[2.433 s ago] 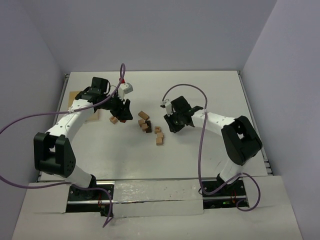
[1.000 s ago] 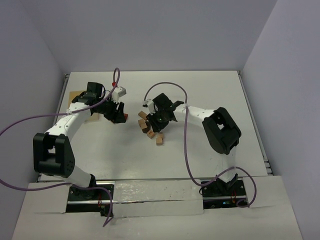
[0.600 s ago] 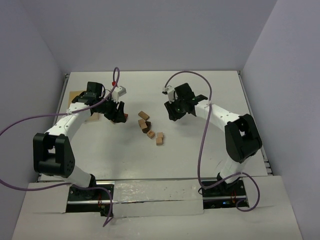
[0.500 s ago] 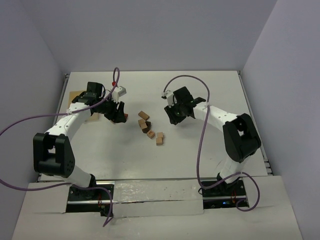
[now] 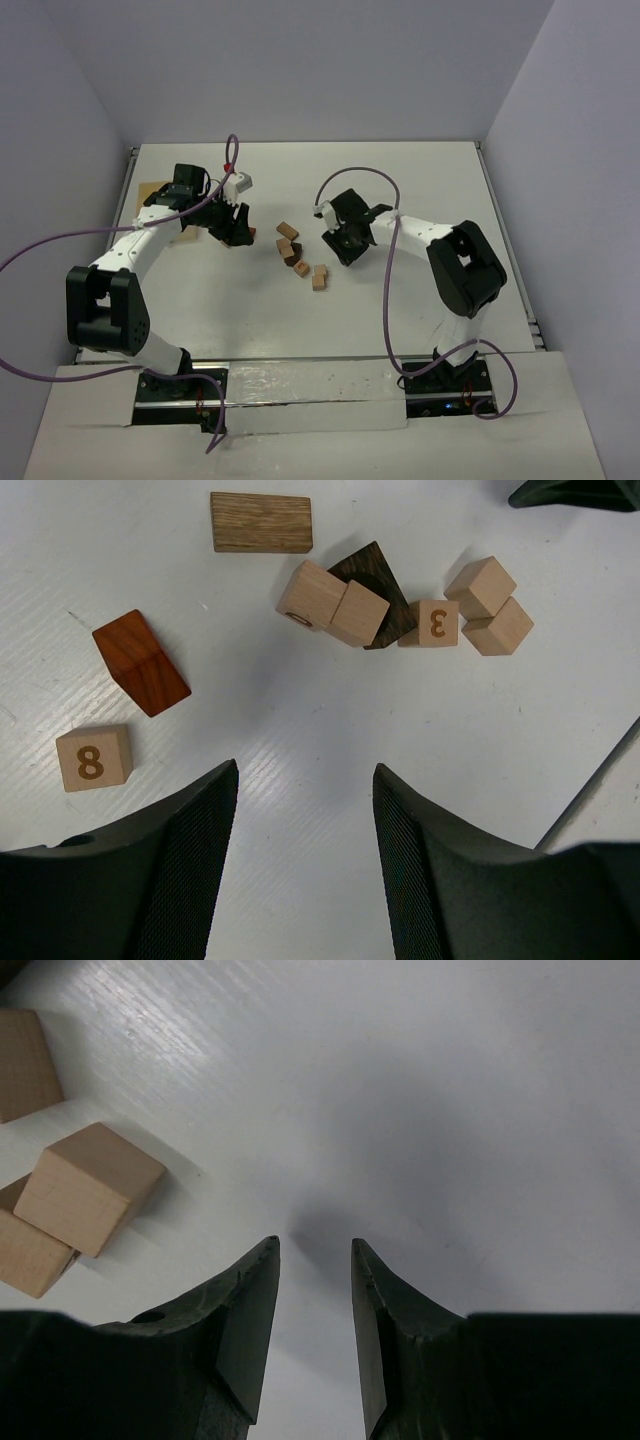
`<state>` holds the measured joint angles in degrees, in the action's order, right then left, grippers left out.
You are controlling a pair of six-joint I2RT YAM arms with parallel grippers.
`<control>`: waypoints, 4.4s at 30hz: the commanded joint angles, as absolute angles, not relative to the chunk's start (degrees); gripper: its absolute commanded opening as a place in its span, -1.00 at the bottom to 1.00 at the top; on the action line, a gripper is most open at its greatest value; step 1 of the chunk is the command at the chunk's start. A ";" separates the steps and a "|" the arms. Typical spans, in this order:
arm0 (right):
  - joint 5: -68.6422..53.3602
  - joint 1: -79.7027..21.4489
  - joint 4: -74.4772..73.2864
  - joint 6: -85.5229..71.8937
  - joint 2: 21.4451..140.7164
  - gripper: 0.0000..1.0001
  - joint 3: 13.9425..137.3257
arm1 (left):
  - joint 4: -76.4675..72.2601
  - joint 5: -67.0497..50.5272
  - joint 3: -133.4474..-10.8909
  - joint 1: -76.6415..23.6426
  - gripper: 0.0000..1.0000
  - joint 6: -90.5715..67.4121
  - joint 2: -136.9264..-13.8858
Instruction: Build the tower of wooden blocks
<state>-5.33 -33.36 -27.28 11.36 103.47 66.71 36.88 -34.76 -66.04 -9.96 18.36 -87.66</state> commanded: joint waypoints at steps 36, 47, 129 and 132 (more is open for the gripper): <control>-7.21 -39.39 -27.77 6.78 107.84 0.06 70.40 | 34.63 -37.00 -66.53 -9.58 0.26 15.38 -87.55; -6.68 -39.90 -27.86 7.53 107.58 0.07 70.58 | 34.63 -37.27 -67.32 -9.64 0.26 15.29 -88.59; -17.72 -13.10 -35.24 14.62 87.45 0.64 60.64 | 35.28 -20.95 -90.14 -25.49 0.74 28.54 -120.06; -17.58 -13.09 -35.08 14.76 87.37 0.64 60.56 | 35.50 -21.35 -88.99 -25.24 0.74 29.25 -119.13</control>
